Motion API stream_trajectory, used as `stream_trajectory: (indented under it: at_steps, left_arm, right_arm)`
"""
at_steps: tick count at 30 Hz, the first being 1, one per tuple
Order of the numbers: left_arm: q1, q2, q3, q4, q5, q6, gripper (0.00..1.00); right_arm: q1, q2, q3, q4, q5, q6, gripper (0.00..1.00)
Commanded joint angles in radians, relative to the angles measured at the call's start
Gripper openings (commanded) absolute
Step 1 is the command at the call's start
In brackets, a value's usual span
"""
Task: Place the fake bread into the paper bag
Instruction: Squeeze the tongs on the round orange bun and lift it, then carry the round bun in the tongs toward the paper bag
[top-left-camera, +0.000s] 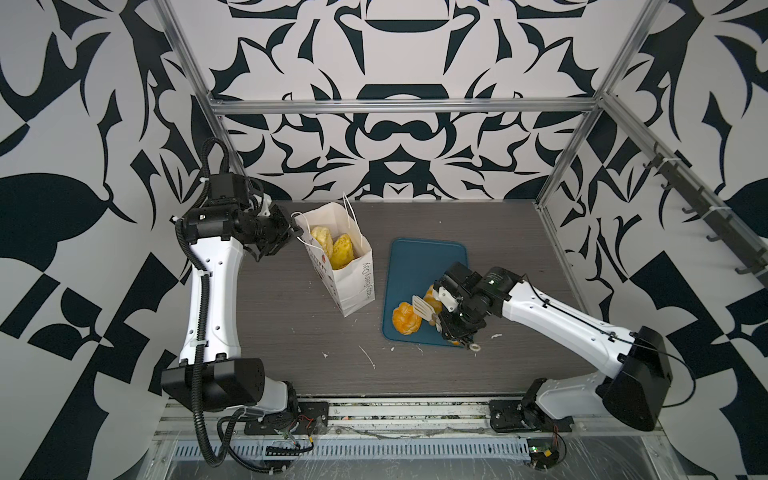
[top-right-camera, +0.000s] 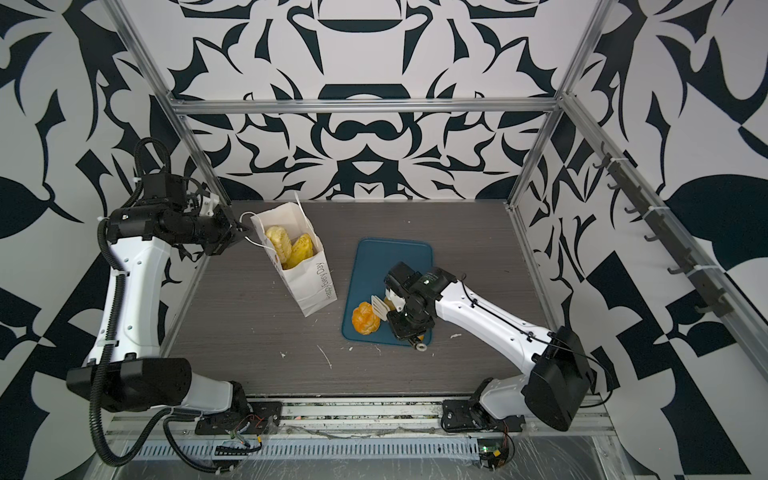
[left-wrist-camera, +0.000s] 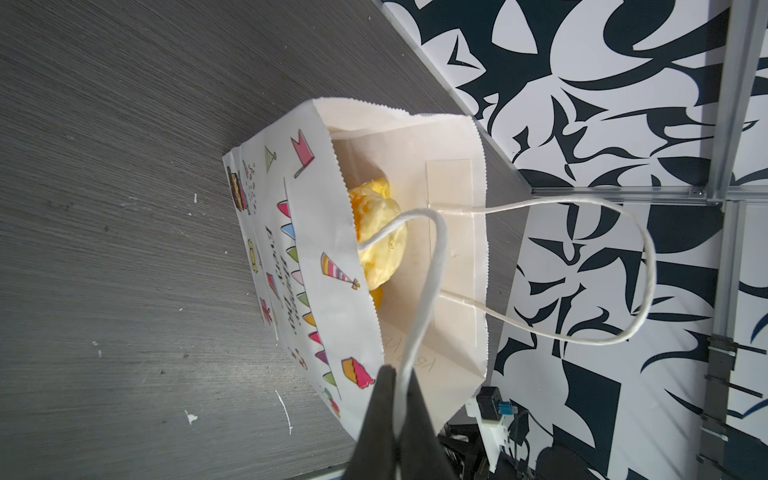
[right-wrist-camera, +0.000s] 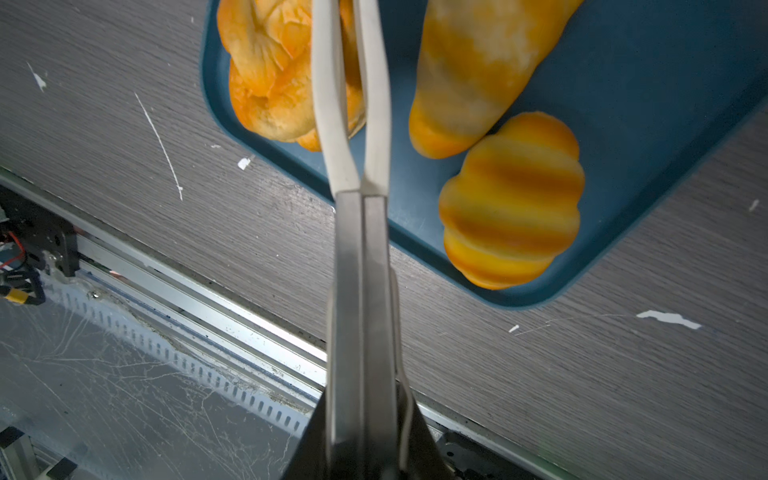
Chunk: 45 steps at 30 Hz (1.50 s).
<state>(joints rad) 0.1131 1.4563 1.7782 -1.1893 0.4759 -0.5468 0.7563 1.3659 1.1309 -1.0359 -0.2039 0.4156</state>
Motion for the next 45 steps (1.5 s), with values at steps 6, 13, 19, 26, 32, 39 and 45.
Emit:
stream_trajectory:
  at_steps: [6, 13, 19, 26, 32, 39, 45]
  left_arm:
    - [0.003, 0.01, 0.029, -0.021, 0.007, -0.004, 0.0]
    - [0.004, 0.013, 0.033, -0.022, 0.009, -0.004, 0.0]
    - [0.003, 0.013, 0.037, -0.021, 0.009, -0.005, 0.0]
    - [0.003, 0.008, 0.035, -0.021, 0.008, -0.007, 0.0]
    - [0.002, 0.001, 0.029, -0.021, 0.007, -0.007, 0.0]
    - [0.003, -0.008, 0.021, -0.023, 0.007, -0.004, 0.0]
    - [0.003, -0.02, 0.002, -0.014, 0.01, -0.007, 0.0]
  right_arm:
    - [-0.043, -0.049, 0.141, -0.03, 0.047, -0.037, 0.15]
    - [-0.071, -0.047, 0.22, -0.046, 0.059, -0.056, 0.14]
    - [-0.083, -0.048, 0.301, -0.066, 0.068, -0.059, 0.14]
    - [-0.084, -0.045, 0.415, -0.092, 0.095, -0.055, 0.14]
    - [-0.084, -0.031, 0.516, -0.111, 0.1, -0.056, 0.14]
    - [-0.084, -0.01, 0.634, -0.122, 0.092, -0.049, 0.14]
    - [-0.084, 0.001, 0.689, -0.12, 0.084, -0.036, 0.14]
